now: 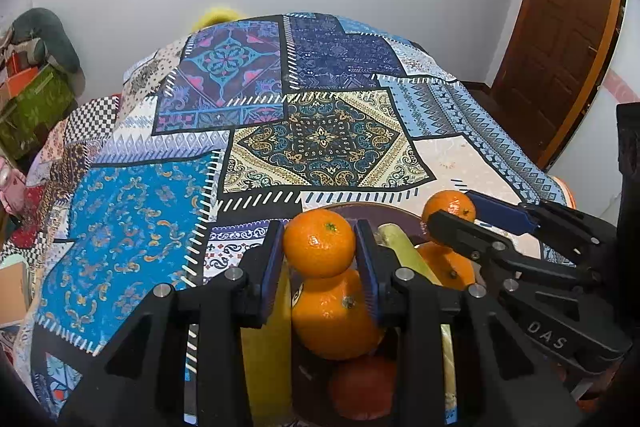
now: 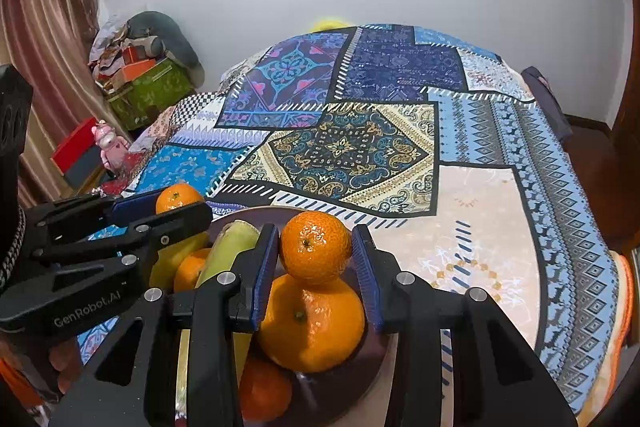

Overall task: Organize fruits
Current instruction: 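Lower the mandarins onto the plate and open both grippers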

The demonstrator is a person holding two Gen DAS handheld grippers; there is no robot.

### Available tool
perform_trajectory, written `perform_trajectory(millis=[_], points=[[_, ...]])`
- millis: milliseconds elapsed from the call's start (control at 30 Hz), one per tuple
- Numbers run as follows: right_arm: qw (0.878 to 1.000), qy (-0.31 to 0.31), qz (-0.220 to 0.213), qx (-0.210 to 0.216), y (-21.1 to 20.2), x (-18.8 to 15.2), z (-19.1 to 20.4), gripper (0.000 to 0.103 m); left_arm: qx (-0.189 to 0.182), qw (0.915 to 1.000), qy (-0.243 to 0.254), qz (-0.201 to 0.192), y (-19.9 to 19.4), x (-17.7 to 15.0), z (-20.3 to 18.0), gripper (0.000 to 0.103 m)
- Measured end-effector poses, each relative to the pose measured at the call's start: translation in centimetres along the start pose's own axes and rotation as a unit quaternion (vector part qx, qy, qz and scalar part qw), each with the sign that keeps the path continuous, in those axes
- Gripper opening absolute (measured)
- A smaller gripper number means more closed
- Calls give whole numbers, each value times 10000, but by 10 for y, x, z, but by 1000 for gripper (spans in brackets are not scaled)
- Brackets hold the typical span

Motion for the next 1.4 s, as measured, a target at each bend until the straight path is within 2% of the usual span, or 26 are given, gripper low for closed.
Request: perform_trajectory(millis=[467, 833, 1400], points=[[9998, -203, -8, -33, 5, 4, 7, 36, -65, 9999, -86, 15, 7, -2, 5, 37], [9995, -224, -202, -110, -20, 3, 1, 36, -44, 9999, -34, -113, -21, -8, -1, 37], [9988, -403, -253, -143, -86, -55, 2, 36, -277, 9996, -89, -17, -82, -67, -27, 37]])
Point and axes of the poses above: each gripper's, at about its wrist camera, not at the fingertips, and y roughly the way its jaws point, z to its left, x to its top, the point moved 1 cm from there along y, roughly the way its jaws point, and after that the axes turned 13 degrees about -x, right-handed, at the moved point
